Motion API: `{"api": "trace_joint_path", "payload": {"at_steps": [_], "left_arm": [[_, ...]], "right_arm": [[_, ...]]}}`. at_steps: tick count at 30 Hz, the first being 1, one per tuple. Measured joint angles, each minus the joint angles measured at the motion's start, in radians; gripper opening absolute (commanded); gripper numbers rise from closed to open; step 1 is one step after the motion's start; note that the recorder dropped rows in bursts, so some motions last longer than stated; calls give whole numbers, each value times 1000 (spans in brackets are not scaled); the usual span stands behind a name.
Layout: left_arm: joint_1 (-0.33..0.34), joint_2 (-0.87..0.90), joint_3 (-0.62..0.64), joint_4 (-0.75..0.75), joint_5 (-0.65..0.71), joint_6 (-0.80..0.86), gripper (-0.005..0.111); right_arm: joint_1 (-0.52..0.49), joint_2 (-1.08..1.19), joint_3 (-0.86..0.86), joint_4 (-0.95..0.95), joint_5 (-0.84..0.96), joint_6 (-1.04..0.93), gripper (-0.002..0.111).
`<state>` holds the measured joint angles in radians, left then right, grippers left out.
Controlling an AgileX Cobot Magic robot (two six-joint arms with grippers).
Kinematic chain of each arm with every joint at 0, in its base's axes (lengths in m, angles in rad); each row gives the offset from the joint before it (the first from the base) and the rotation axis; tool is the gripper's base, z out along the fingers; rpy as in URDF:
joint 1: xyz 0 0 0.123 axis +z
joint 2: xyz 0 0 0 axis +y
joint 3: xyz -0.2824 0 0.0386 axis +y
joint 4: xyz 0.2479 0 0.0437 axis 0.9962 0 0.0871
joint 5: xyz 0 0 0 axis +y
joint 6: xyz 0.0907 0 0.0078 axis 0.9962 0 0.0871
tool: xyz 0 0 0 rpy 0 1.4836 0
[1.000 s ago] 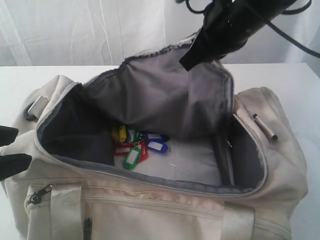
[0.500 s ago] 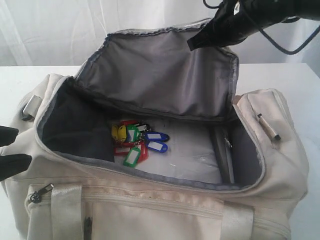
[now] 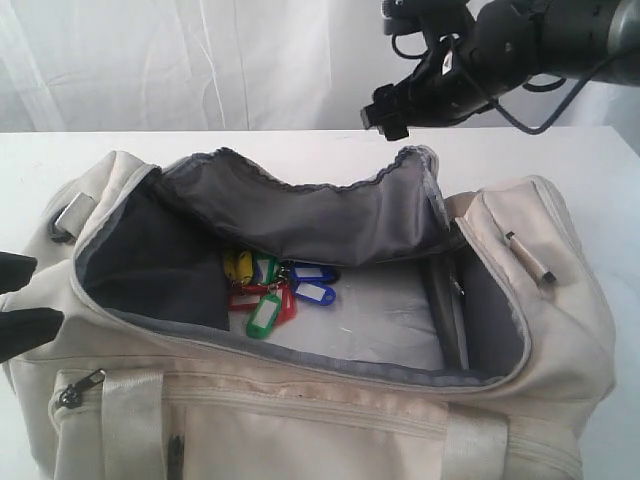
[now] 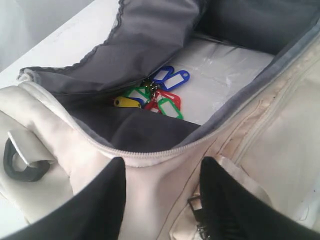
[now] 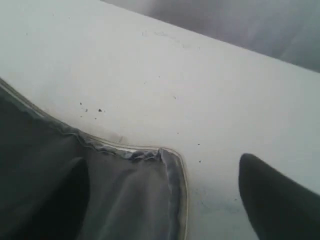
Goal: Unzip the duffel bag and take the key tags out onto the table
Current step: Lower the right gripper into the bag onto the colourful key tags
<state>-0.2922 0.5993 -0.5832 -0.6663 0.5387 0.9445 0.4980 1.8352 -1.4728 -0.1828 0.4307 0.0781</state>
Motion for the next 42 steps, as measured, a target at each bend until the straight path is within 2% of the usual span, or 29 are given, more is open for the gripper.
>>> {"api": "trace_joint_path", "payload": {"at_steps": [4, 7, 11, 15, 23, 30, 42], "left_arm": [[0, 0, 0, 0, 0, -2, 51], [0, 0, 0, 0, 0, -2, 51], [0, 0, 0, 0, 0, -2, 51], [0, 0, 0, 0, -2, -2, 51], [0, 0, 0, 0, -2, -2, 51], [0, 0, 0, 0, -2, -2, 51], [0, 0, 0, 0, -2, -2, 51]], "right_arm": [[19, -76, -9, 69, 7, -131, 62], [62, -148, -12, 219, 72, -323, 61], [124, -189, -13, 476, 326, -574, 61], [159, -185, 0, 636, 537, -636, 61], [180, -185, 62, 721, 642, -623, 61], [180, -150, 164, 744, 587, -618, 61], [180, 34, 189, 774, 300, -611, 61]]}}
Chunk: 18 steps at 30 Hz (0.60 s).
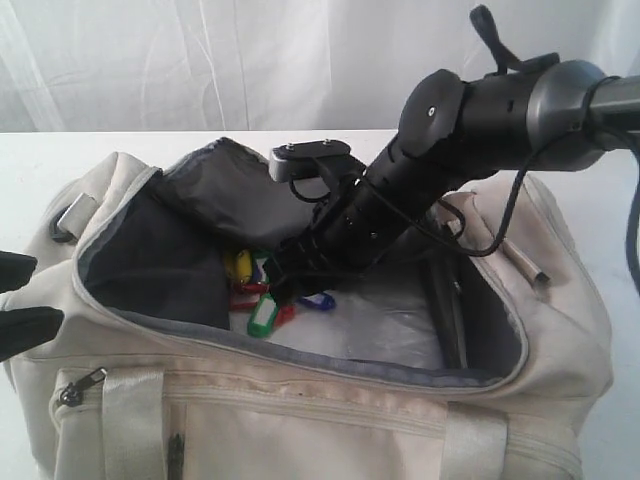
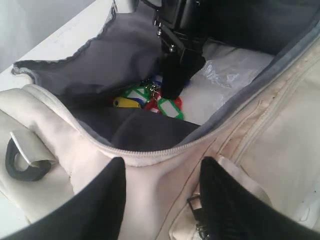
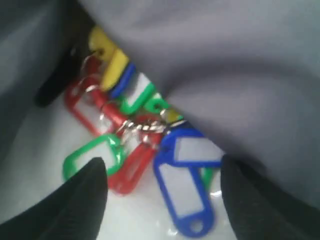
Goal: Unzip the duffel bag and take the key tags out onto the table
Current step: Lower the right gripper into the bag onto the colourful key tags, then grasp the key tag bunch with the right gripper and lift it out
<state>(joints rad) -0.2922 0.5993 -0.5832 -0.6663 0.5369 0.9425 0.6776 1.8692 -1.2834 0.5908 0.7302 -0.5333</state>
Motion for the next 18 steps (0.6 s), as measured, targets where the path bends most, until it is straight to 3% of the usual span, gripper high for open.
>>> {"api": "trace_joint_path", "payload": {"at_steps": [4, 6, 11, 18], "left_arm": [[0, 0, 0, 0, 0, 0, 51], [0, 0, 0, 0, 0, 0, 51], [0, 0, 0, 0, 0, 0, 51], [0, 0, 0, 0, 0, 0, 51]], "right_arm": [[0, 36, 0, 23, -74, -36, 61], [2, 50, 0, 27, -99, -95, 55], [2, 95, -11, 21, -163, -132, -1], [2, 51, -41, -3, -134, -132, 0]]}}
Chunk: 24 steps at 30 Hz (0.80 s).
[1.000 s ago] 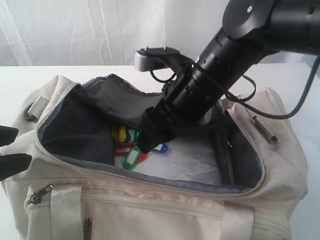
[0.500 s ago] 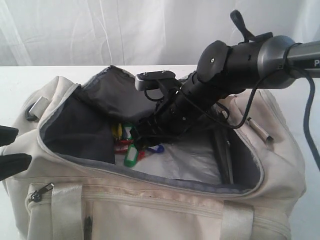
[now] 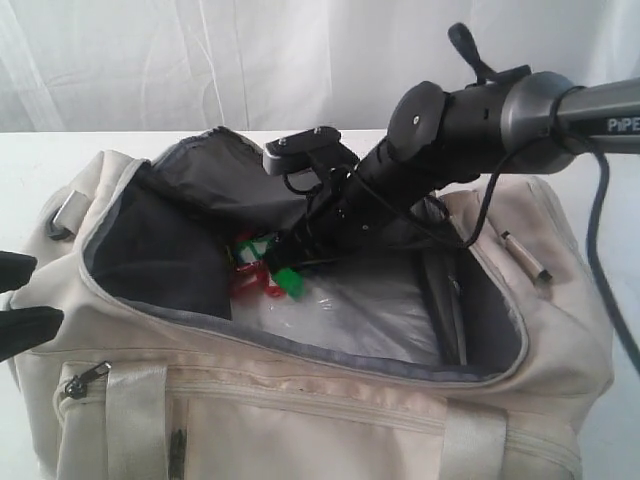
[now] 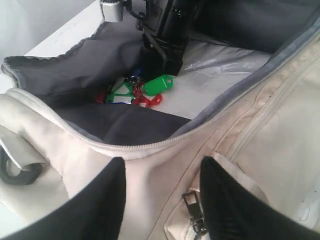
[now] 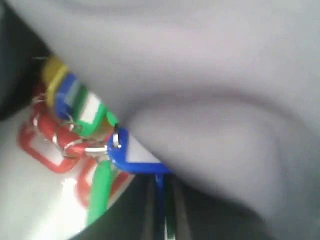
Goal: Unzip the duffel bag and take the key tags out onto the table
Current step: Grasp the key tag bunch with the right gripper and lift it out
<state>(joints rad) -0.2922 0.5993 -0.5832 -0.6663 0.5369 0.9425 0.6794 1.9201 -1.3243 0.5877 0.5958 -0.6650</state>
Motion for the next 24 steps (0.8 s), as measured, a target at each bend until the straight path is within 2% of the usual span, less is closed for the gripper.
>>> {"api": "trace_joint_path", "payload": {"at_steps": [13, 18, 24], "left_arm": [[0, 0, 0, 0, 0, 0, 51], [0, 0, 0, 0, 0, 0, 51], [0, 0, 0, 0, 19, 0, 51]], "right_arm": [[0, -406, -17, -98, 64, 0, 0], [-18, -564, -19, -276, 133, 116, 0], [-102, -697, -19, -596, 271, 309, 0]]}}
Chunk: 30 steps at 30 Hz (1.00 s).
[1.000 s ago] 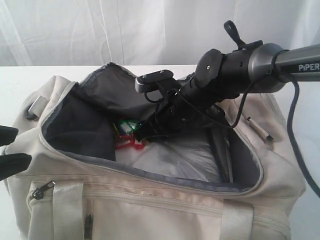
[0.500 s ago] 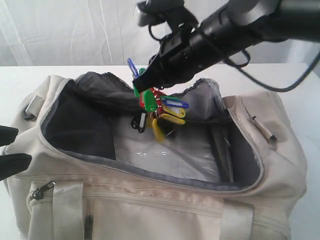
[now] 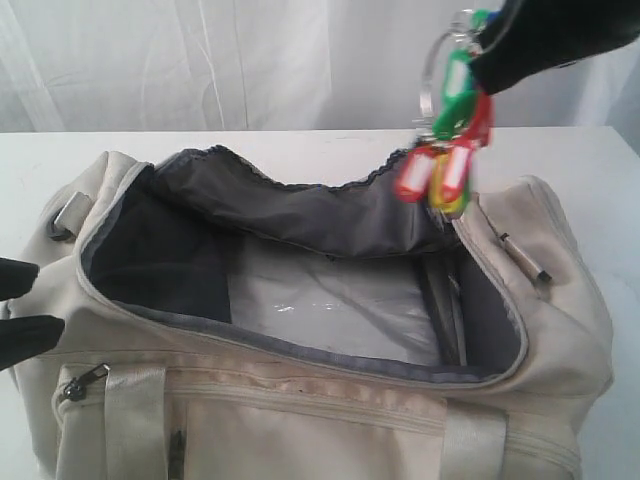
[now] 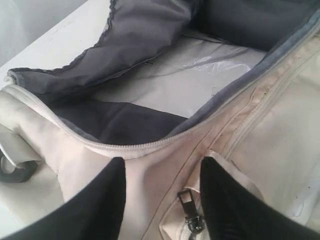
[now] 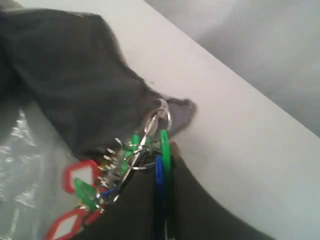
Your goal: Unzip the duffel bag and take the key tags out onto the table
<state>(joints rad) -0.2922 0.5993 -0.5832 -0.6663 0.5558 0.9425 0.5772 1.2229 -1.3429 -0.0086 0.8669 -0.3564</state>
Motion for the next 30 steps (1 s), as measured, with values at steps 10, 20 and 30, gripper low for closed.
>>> {"api": "trace_joint_path", "payload": {"at_steps": [10, 20, 30], "left_arm": [[0, 0, 0, 0, 37, 0, 51], [0, -38, 0, -8, 37, 0, 51], [0, -87, 0, -12, 37, 0, 51]], "right_arm": [[-144, -91, 26, -257, 110, 111, 0], [-265, -22, 289, -320, 100, 211, 0], [-296, 114, 500, -128, -161, 241, 0]]}}
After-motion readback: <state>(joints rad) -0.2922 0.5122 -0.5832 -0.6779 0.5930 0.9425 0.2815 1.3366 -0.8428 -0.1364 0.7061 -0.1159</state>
